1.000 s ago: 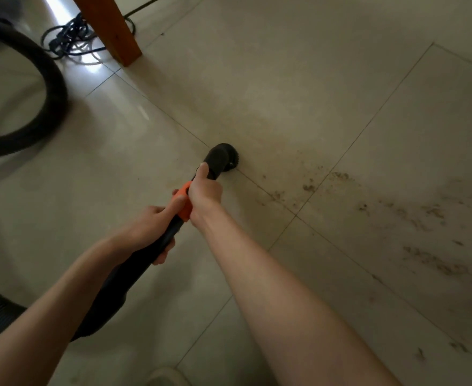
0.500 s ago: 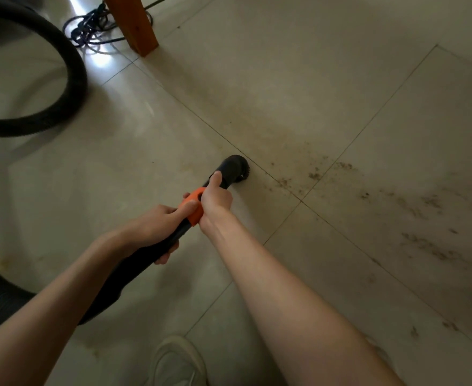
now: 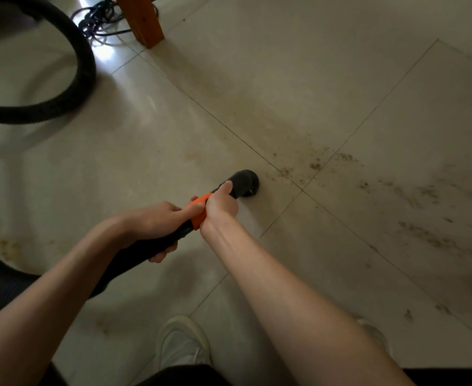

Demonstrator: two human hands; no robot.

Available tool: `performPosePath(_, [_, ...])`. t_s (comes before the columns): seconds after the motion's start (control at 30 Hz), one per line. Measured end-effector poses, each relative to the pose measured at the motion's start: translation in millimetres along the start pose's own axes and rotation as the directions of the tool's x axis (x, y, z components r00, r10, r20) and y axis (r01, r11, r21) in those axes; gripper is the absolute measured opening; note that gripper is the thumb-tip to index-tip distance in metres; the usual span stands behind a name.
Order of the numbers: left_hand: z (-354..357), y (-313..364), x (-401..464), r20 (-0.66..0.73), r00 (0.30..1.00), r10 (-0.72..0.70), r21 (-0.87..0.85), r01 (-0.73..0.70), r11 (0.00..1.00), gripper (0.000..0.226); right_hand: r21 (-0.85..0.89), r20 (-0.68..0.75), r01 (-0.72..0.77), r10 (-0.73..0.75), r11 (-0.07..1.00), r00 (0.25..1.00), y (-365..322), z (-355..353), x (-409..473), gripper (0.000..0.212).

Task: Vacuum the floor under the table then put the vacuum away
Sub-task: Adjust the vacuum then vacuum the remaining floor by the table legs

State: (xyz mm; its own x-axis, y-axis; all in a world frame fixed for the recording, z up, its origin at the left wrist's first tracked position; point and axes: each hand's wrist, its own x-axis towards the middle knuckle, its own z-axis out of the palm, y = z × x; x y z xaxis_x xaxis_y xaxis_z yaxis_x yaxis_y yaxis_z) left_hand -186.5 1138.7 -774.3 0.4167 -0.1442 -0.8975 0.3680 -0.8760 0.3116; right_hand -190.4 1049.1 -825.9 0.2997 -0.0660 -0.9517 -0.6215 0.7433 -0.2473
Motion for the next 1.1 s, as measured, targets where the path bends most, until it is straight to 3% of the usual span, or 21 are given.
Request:
performPosePath(0.17, [6.9,-0.7,2.7,0.044,0.998,0.041,0.0,-0.041,0.999,0.059,0.066,-0.086,0.045,-0.04,0.997,0.996,2.0,-7.3,-1.8,0.049])
performPosePath(0.33, [13.7,0.7,12.4,0.052,0.995,0.086,-0.04,-0.084,0.996,0.059,-0.004,-0.122,0.101,-0.1,0.995,0.987,-2.1,-12.5,2.6,0.045])
performPosePath(0.7, [15.3,12.9,22.3,-0.016,0.994,0.105,-0.047,-0.106,0.993,0.069,-0.031,-0.044,0.123,-0.124,0.992,0.991,-19.0,-12.0,13.2,0.045])
performPosePath(0.93, [17.4,19.8,24.5,-0.148,0.986,0.082,-0.03,-0.087,0.996,0.071,-0.053,0.131,0.113,-0.105,0.992,0.986,-29.3,-11.2,15.5,0.046])
performPosePath(1.1, [17.3,19.5,25.1,-0.131,0.988,0.082,-0.06,-0.09,0.994,0.076,-0.034,0.095,0.097,-0.094,0.995,0.991,-27.6,-9.1,17.4,0.05])
